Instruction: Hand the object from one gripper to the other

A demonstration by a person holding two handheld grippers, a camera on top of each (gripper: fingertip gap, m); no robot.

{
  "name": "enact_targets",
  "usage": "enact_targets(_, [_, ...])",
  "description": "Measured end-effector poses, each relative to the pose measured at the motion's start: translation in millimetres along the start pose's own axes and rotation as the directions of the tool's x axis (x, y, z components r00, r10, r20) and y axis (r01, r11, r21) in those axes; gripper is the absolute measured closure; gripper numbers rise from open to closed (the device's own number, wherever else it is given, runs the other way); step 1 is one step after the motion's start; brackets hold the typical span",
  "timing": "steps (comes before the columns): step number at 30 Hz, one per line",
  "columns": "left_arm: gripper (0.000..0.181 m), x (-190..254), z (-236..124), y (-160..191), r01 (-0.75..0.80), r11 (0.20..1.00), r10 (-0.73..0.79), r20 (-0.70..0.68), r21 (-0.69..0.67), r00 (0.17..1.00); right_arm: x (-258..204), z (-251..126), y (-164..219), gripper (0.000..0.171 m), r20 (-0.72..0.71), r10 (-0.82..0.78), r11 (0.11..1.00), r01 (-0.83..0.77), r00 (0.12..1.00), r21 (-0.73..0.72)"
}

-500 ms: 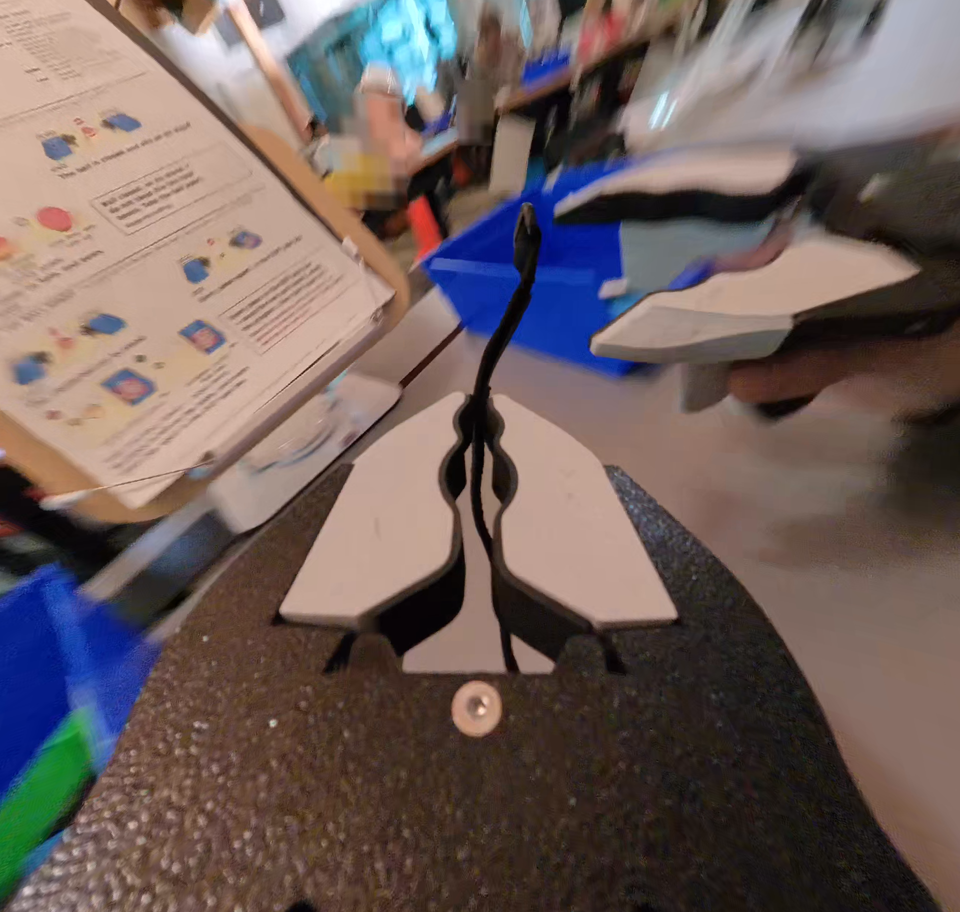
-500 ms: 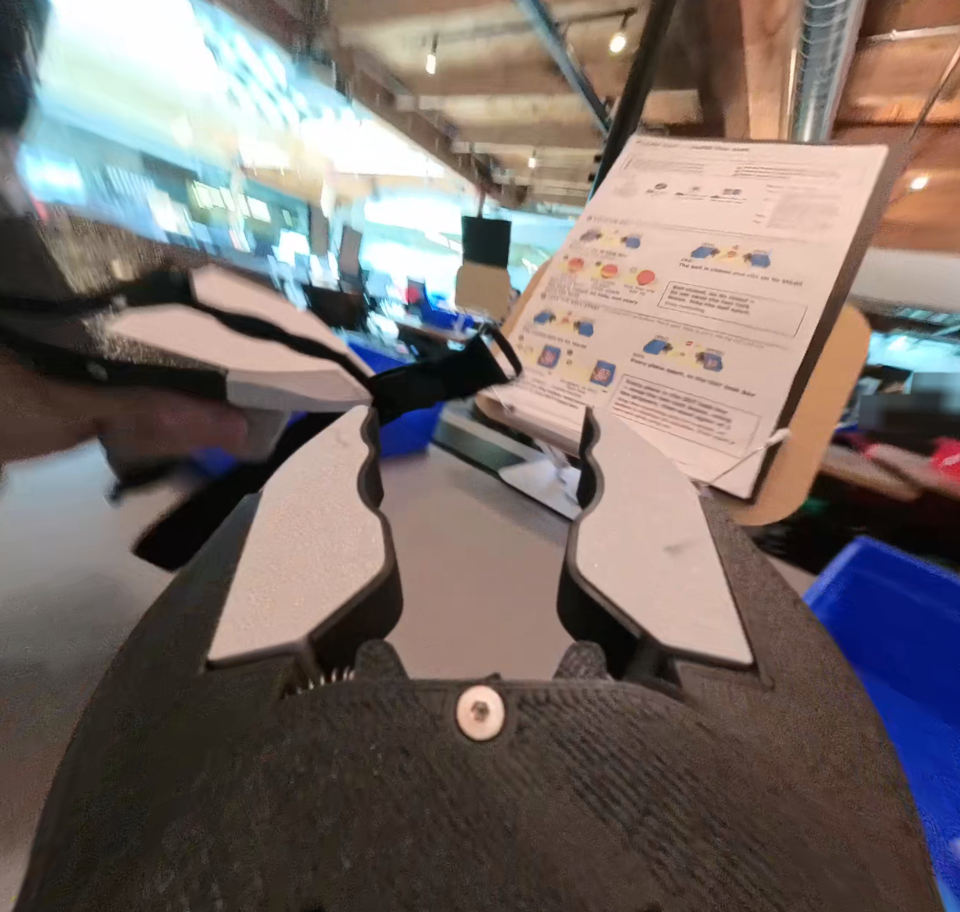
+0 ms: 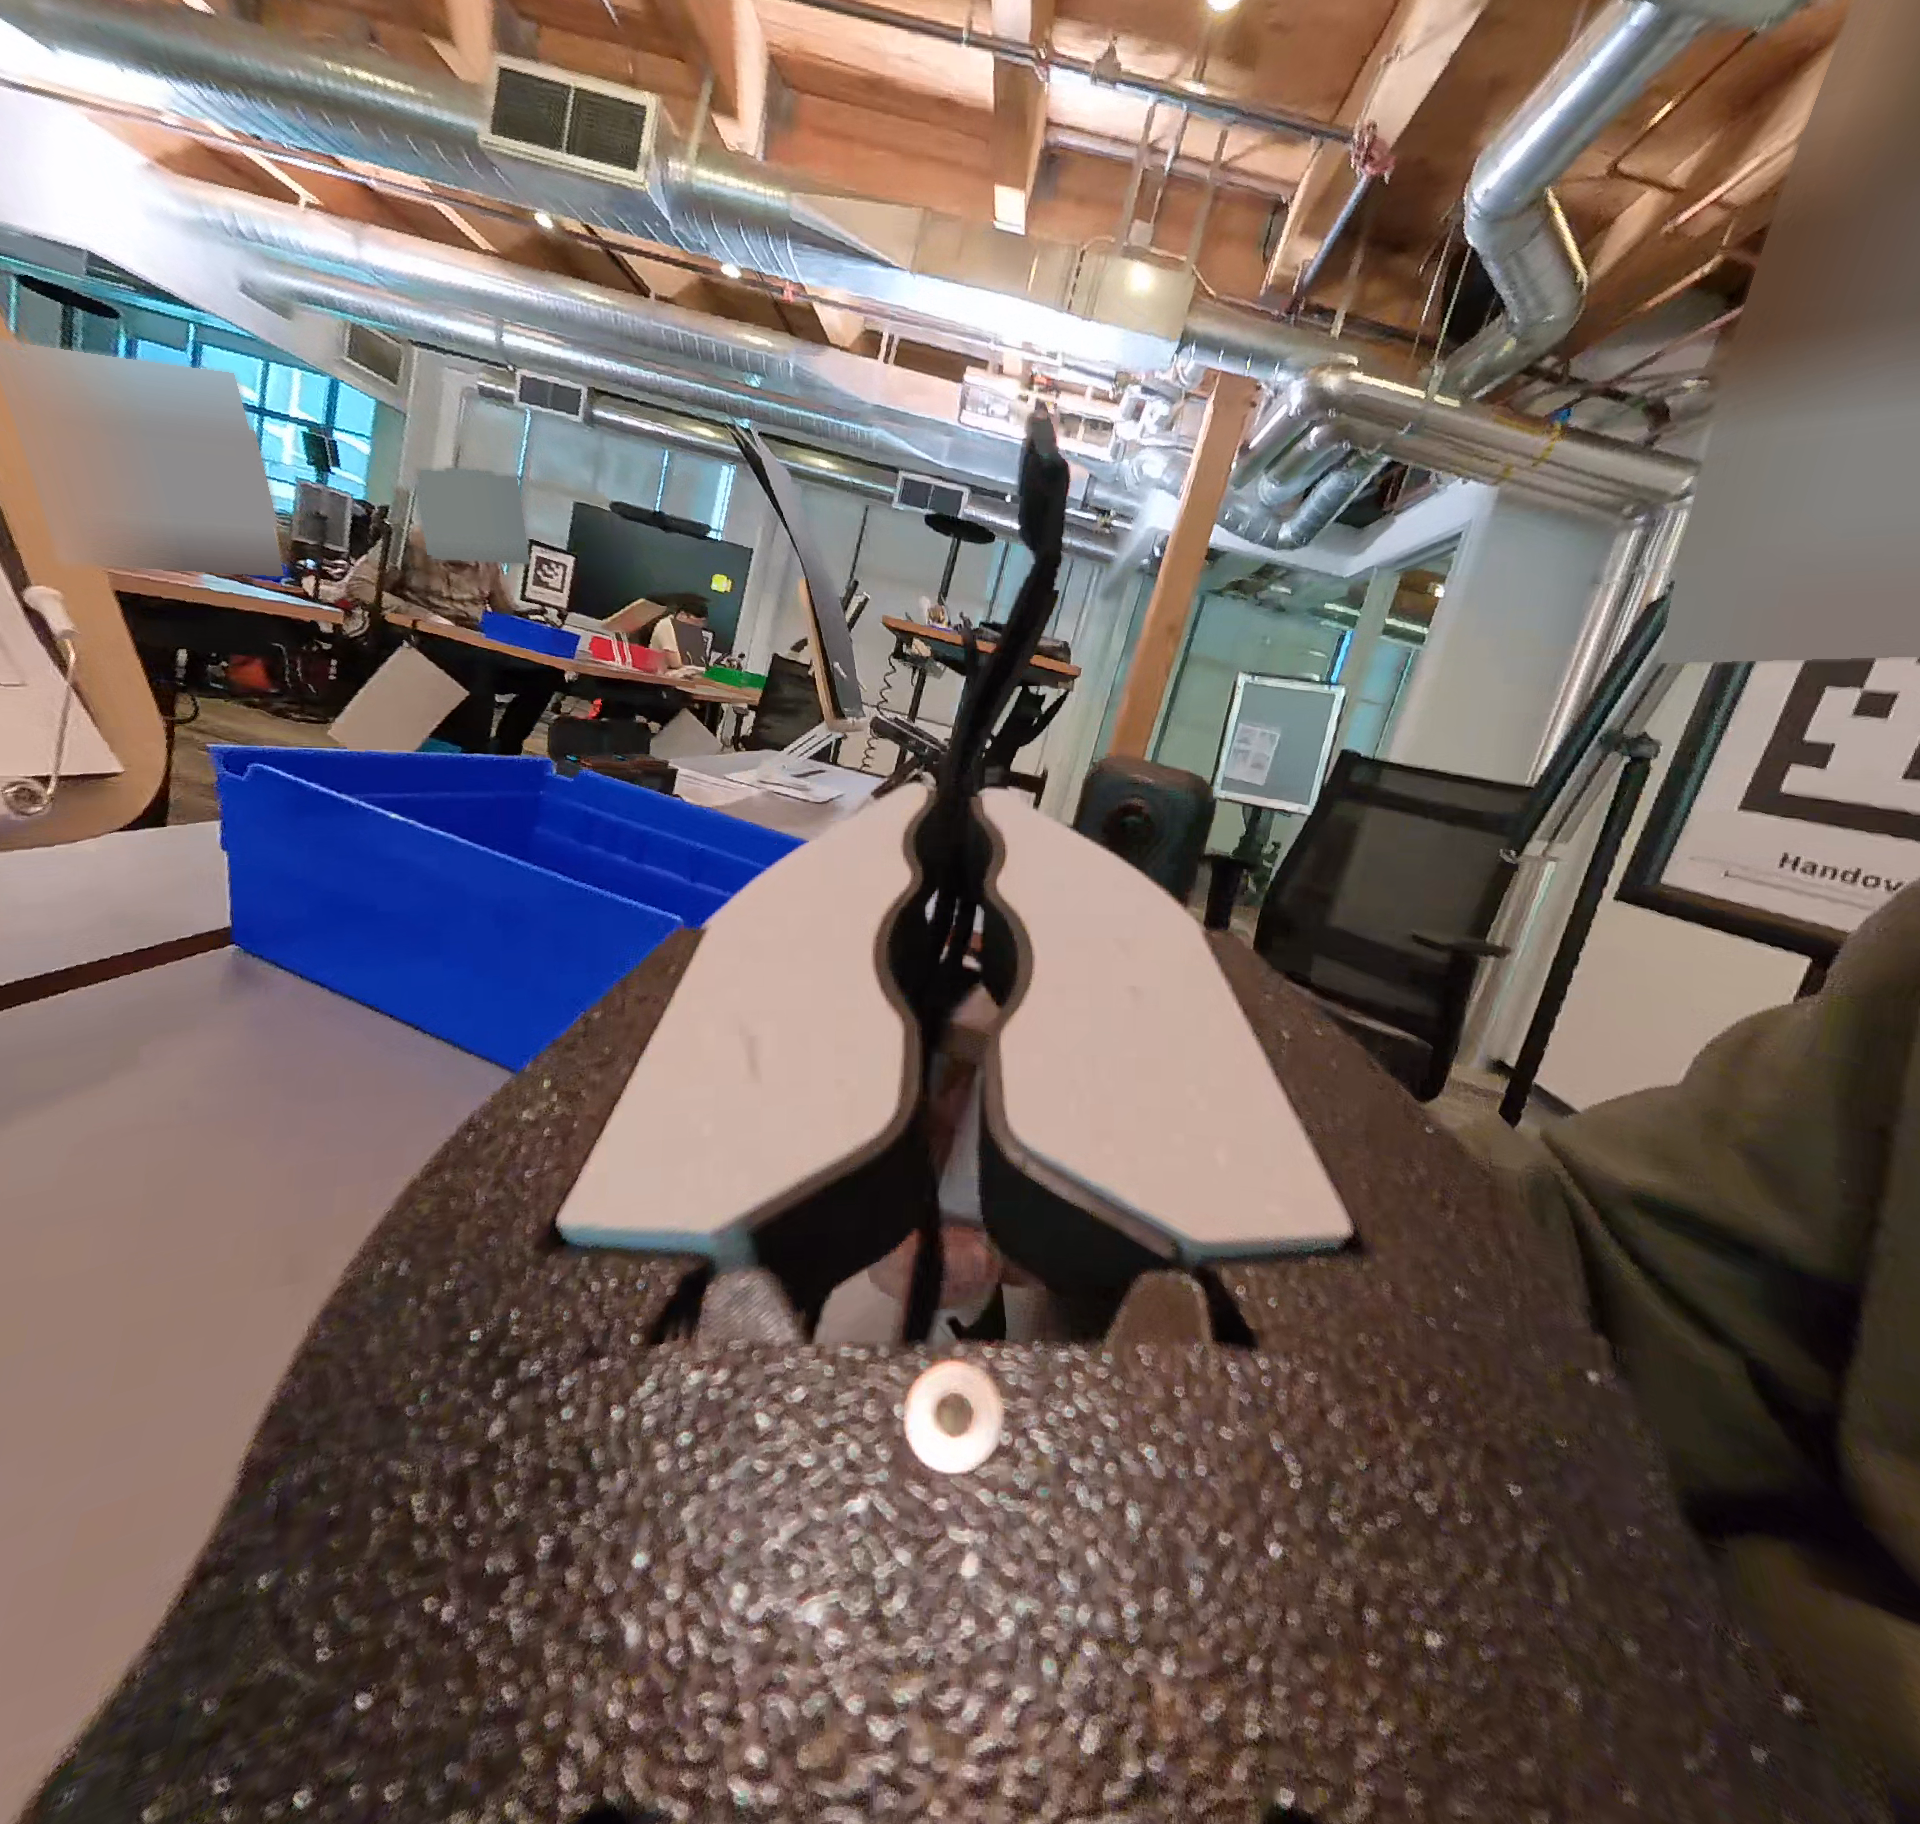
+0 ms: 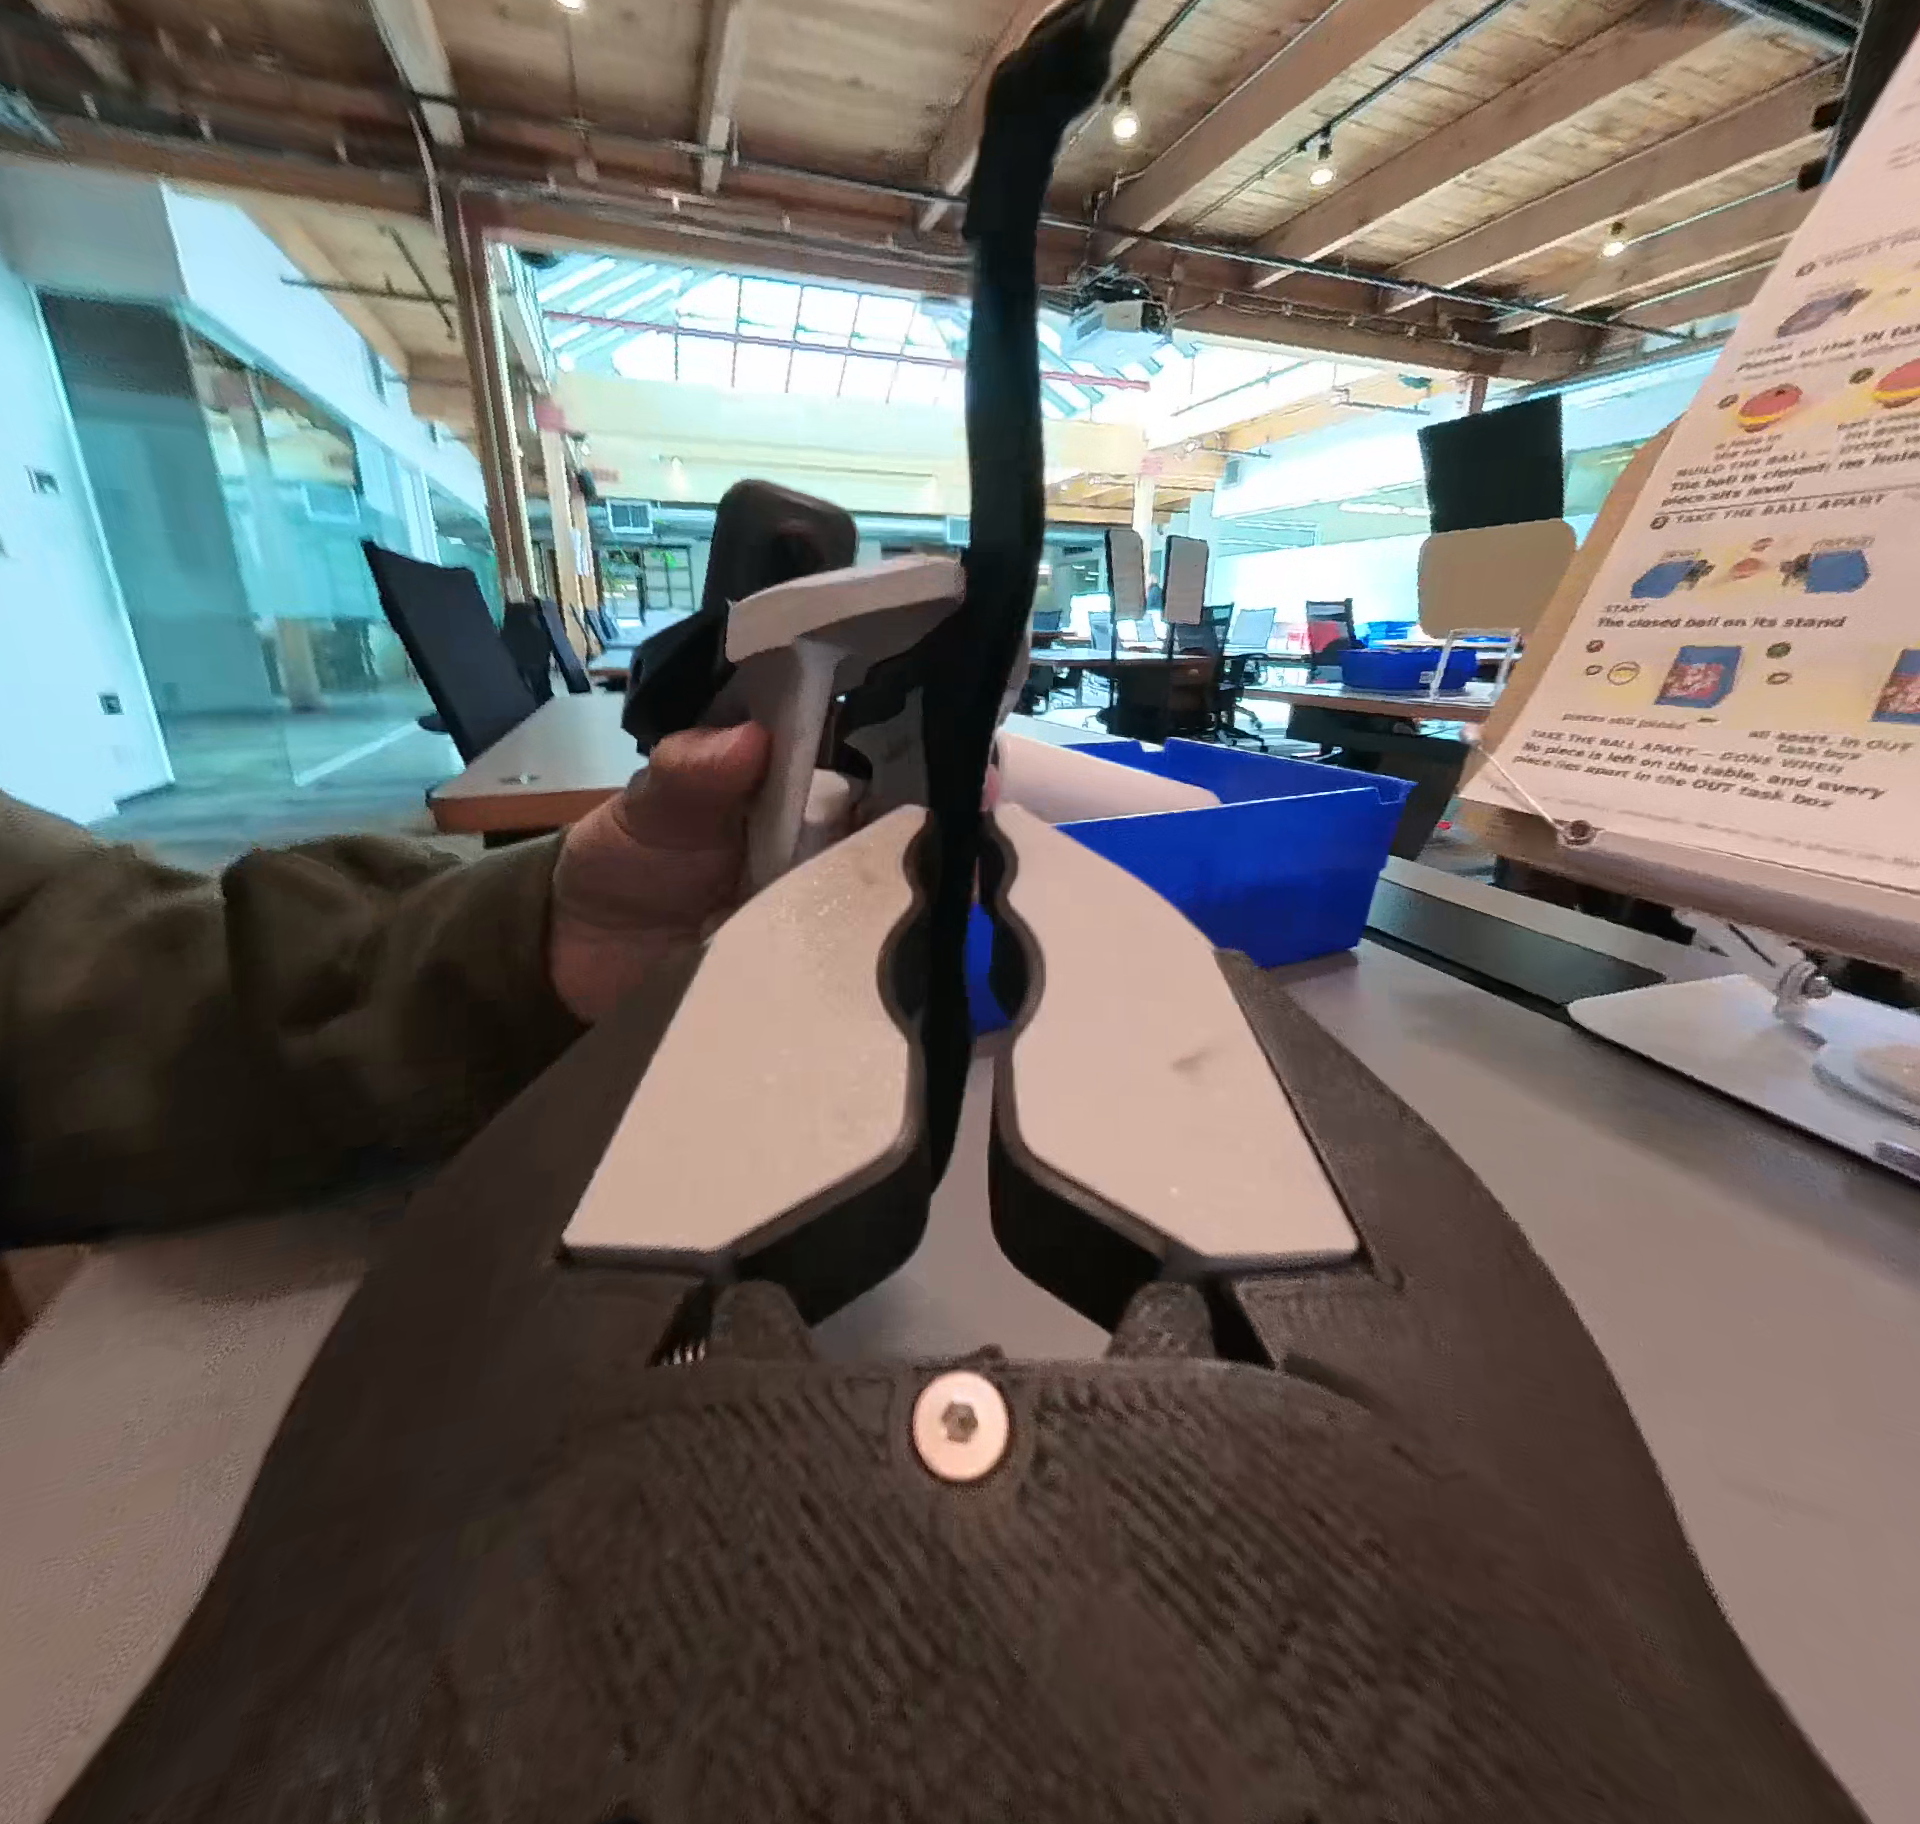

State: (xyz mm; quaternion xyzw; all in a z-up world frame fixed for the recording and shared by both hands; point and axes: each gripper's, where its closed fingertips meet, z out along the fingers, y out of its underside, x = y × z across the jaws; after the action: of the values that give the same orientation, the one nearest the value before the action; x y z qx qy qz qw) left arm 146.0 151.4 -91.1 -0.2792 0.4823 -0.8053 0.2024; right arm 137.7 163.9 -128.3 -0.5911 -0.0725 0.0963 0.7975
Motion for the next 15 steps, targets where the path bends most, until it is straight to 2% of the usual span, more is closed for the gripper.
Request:
enact_targets(4, [0.177, -6, -2, 4, -0.044, 0.997, 0.046, 0.031, -0.058, 0.998, 9, -4, 5, 0.166, -0.043, -0.096, 0.993, 0.092, 0.994, -0.071])
enact_targets(7, [0.176, -17, -8, 12, -0.163, 0.968, 0.183, 0.095, -0.192, 0.978, 23, -9, 12, 0.167, -0.114, -0.216, 0.963, 0.192, 0.97, -0.188])
enact_targets(9, [0.161, -25, -15, 20, -0.293, 0.894, 0.346, 0.106, -0.34, 0.932, 35, -15, 19, 0.167, -0.153, -0.365, 0.902, 0.308, 0.919, -0.303])
enact_targets(10, [0.149, -28, -19, 23, -0.352, 0.84, 0.425, 0.097, -0.412, 0.9, 38, -18, 23, 0.167, -0.143, -0.445, 0.855, 0.372, 0.884, -0.362])
enact_targets(12, [0.136, -32, -27, 27, -0.434, 0.73, 0.541, 0.058, -0.529, 0.839, 43, -23, 30, 0.167, -0.103, -0.575, 0.753, 0.475, 0.812, -0.456])
enact_targets(15, [0.134, -31, -33, 25, -0.501, 0.63, 0.63, 0.013, -0.593, 0.777, 46, -26, 41, 0.167, -0.03, -0.687, 0.619, 0.564, 0.726, -0.547])
